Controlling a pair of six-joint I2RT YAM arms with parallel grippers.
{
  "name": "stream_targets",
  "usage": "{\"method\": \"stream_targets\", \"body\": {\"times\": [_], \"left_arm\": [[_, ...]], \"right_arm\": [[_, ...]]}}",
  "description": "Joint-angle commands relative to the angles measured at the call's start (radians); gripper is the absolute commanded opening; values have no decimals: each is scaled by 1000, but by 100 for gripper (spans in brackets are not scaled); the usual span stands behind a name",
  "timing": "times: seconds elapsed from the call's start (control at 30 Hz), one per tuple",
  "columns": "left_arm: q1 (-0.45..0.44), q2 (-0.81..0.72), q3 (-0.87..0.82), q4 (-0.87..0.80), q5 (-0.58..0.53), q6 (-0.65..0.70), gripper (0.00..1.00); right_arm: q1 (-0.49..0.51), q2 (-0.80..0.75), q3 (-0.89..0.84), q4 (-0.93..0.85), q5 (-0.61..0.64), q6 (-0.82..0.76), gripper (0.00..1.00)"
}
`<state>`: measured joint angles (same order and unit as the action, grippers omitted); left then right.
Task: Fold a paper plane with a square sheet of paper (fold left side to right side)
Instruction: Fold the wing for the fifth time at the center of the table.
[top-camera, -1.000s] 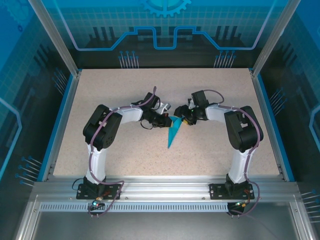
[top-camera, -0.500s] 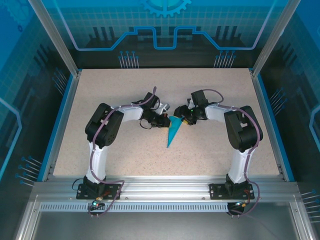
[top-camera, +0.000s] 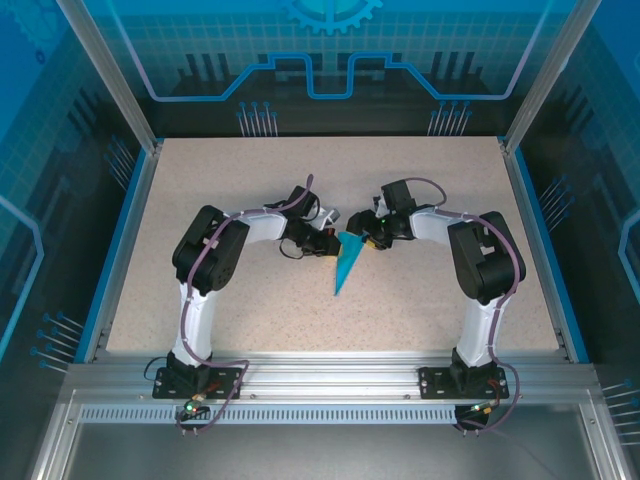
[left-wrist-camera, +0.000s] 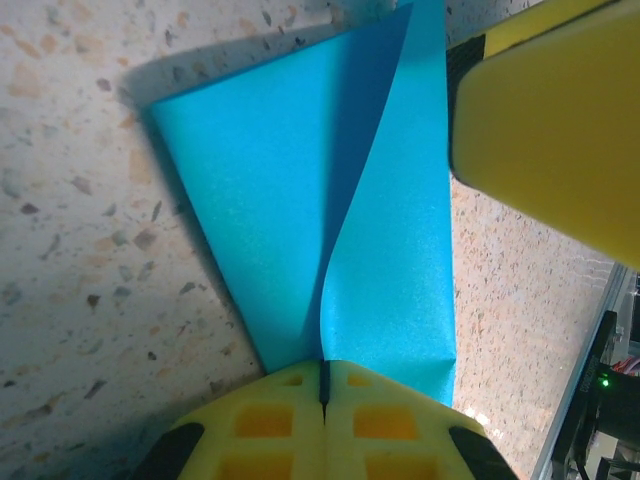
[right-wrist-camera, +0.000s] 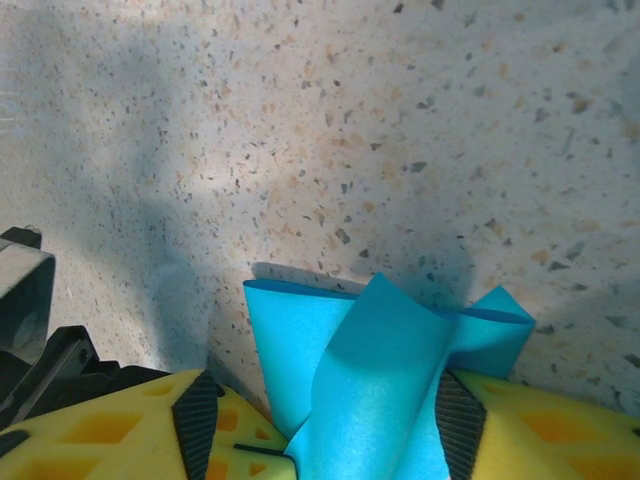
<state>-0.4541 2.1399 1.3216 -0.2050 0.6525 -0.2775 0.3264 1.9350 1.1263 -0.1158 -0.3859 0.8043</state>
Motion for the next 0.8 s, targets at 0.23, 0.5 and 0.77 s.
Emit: {"method": "stream_targets", "body": {"times": [0.23,0.5,0.77], "left_arm": [[0,54,-3,-39,-28,43,2],[-6,57,5,-56,-45,53,2],[-11,54,7,-66,-54,58,2]], "right_arm": [[-15,-133,-74,57,13,-11,68],[0,-154,-120,60,-16,-12,16],[35,-99,-116,75,-47,-11,2]]}}
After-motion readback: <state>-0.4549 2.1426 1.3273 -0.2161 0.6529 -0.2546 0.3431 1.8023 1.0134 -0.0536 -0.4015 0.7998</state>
